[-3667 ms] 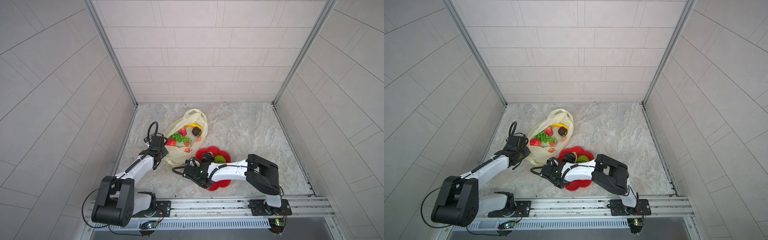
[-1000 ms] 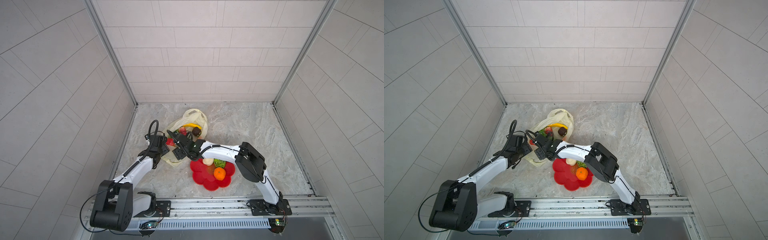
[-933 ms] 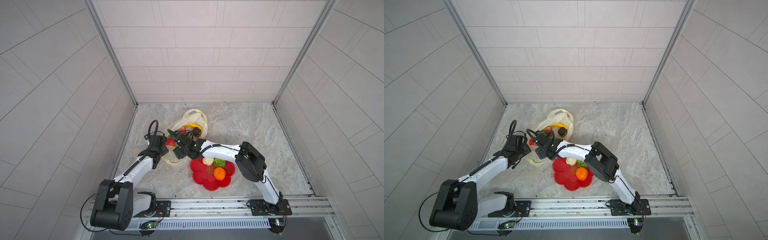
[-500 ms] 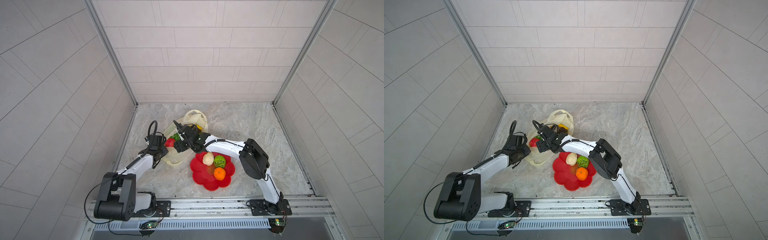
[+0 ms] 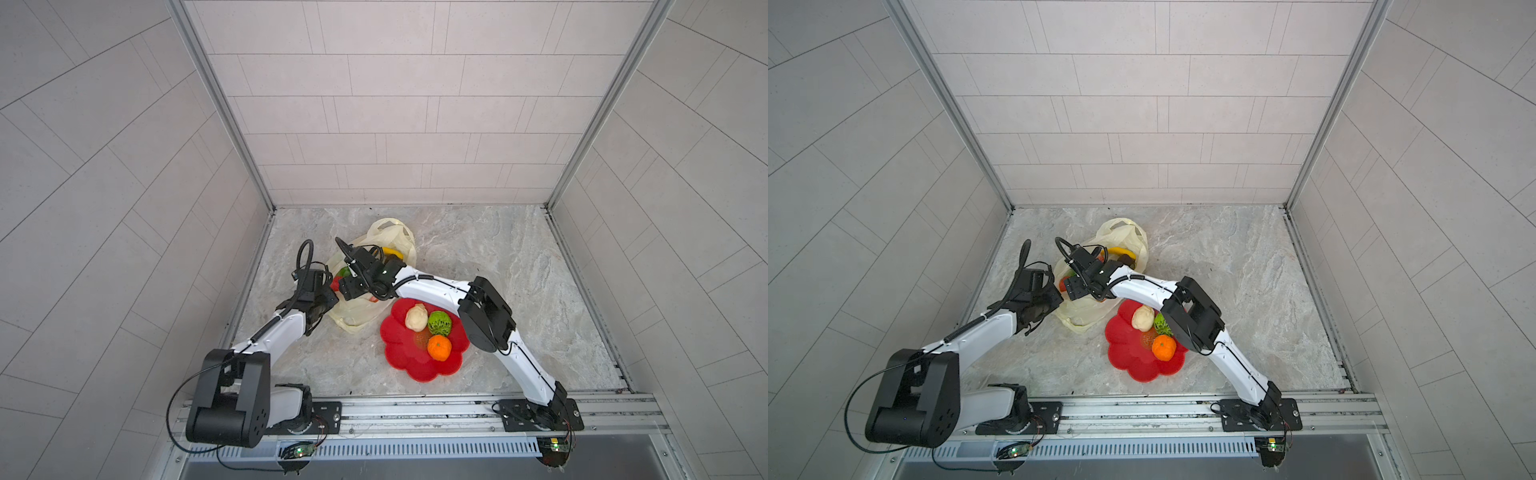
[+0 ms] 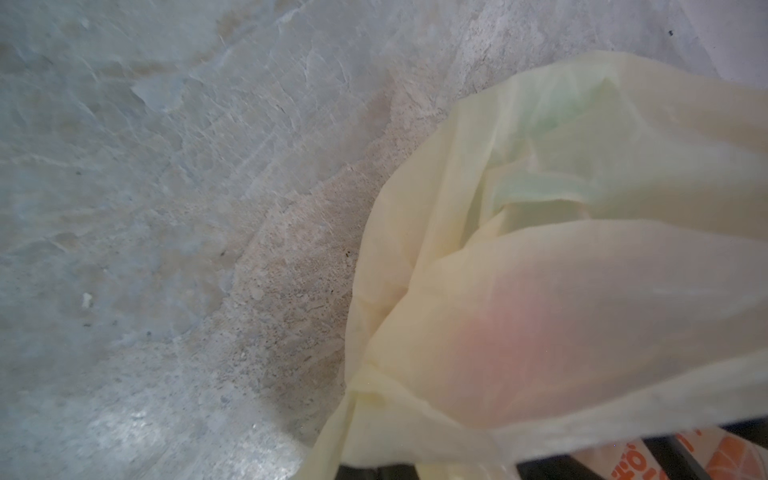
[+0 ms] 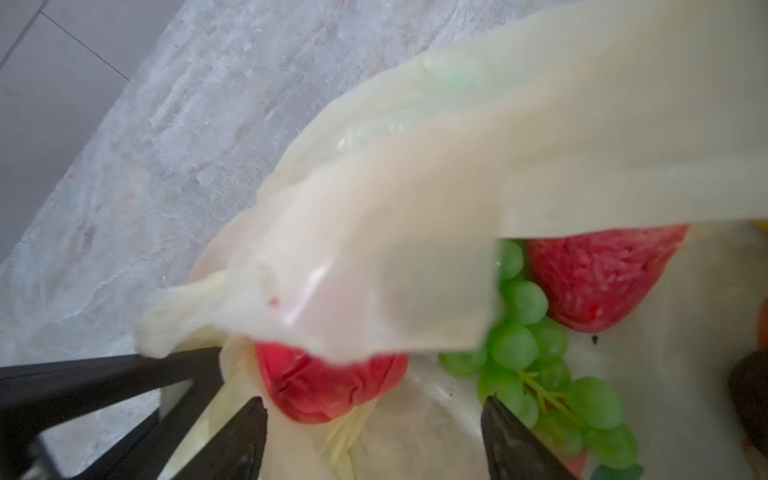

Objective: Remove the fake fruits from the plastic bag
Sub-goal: 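Grasp the red apple with the right gripper and lift it out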

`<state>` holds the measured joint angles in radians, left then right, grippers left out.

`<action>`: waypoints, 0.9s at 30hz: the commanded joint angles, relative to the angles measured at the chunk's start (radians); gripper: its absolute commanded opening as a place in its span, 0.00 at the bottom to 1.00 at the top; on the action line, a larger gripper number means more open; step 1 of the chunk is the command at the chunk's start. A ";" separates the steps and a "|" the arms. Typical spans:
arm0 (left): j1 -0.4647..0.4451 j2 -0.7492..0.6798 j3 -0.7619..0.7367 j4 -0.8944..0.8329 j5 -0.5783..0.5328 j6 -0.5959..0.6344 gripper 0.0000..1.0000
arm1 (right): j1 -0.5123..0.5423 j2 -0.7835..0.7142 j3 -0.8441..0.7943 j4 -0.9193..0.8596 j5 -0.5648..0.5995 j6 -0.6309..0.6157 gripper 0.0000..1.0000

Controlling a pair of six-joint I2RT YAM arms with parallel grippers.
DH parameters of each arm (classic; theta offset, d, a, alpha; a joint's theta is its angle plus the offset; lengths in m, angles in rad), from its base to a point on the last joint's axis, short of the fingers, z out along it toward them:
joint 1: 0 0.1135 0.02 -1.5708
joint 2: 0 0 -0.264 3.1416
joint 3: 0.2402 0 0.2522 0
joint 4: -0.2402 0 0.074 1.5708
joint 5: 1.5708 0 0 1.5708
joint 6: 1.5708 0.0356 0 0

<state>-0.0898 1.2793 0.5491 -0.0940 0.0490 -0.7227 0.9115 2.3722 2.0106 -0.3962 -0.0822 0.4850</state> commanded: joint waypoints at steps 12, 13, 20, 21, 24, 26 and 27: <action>0.002 -0.039 -0.017 -0.019 -0.035 -0.026 0.00 | -0.005 0.218 0.366 -0.239 -0.030 0.002 0.82; 0.002 -0.041 -0.018 -0.020 -0.037 -0.027 0.00 | -0.004 0.233 0.392 -0.255 -0.036 -0.003 0.82; 0.005 -0.044 -0.017 -0.032 -0.051 -0.027 0.00 | -0.004 0.253 0.433 -0.267 -0.094 -0.050 0.75; 0.005 -0.045 -0.017 -0.032 -0.052 -0.030 0.00 | -0.004 0.252 0.436 -0.273 -0.095 -0.053 0.73; 0.005 -0.044 -0.017 -0.033 -0.058 -0.029 0.00 | -0.004 0.235 0.434 -0.289 -0.089 -0.060 0.67; 0.005 -0.044 -0.015 -0.035 -0.058 -0.029 0.00 | -0.004 0.220 0.430 -0.293 -0.089 -0.060 0.64; 0.004 -0.043 -0.016 -0.037 -0.059 -0.029 0.00 | -0.003 0.212 0.427 -0.290 -0.089 -0.060 0.63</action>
<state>-0.0898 1.2507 0.5465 -0.1104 0.0132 -0.7452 0.9085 2.6091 2.4306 -0.6453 -0.1726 0.4404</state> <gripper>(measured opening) 0.049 0.640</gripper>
